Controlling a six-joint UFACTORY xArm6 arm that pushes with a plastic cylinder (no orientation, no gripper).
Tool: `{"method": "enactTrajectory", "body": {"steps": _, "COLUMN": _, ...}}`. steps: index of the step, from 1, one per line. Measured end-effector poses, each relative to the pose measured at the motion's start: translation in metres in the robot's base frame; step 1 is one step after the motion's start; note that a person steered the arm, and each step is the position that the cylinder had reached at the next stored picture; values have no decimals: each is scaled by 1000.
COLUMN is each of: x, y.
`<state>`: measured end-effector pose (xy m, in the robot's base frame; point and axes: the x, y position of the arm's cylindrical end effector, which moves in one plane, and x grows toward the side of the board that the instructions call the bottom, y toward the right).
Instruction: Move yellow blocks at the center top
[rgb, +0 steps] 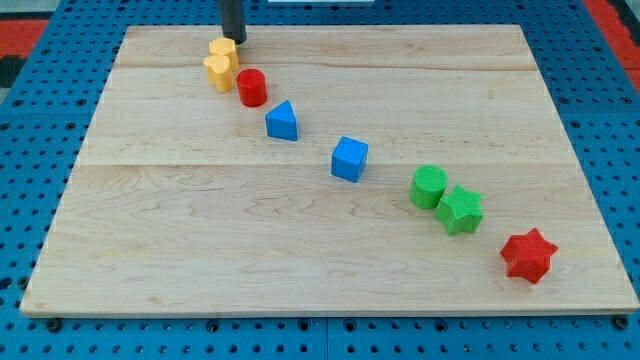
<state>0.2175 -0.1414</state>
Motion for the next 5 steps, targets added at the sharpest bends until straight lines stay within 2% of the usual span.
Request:
{"method": "enactTrajectory", "body": {"steps": 1, "x": 27, "y": -39}}
{"method": "enactTrajectory", "body": {"steps": 2, "x": 46, "y": -12}}
{"method": "enactTrajectory", "body": {"steps": 3, "x": 35, "y": 63}}
{"method": "enactTrajectory", "body": {"steps": 4, "x": 41, "y": 91}}
{"method": "enactTrajectory", "body": {"steps": 5, "x": 70, "y": 87}}
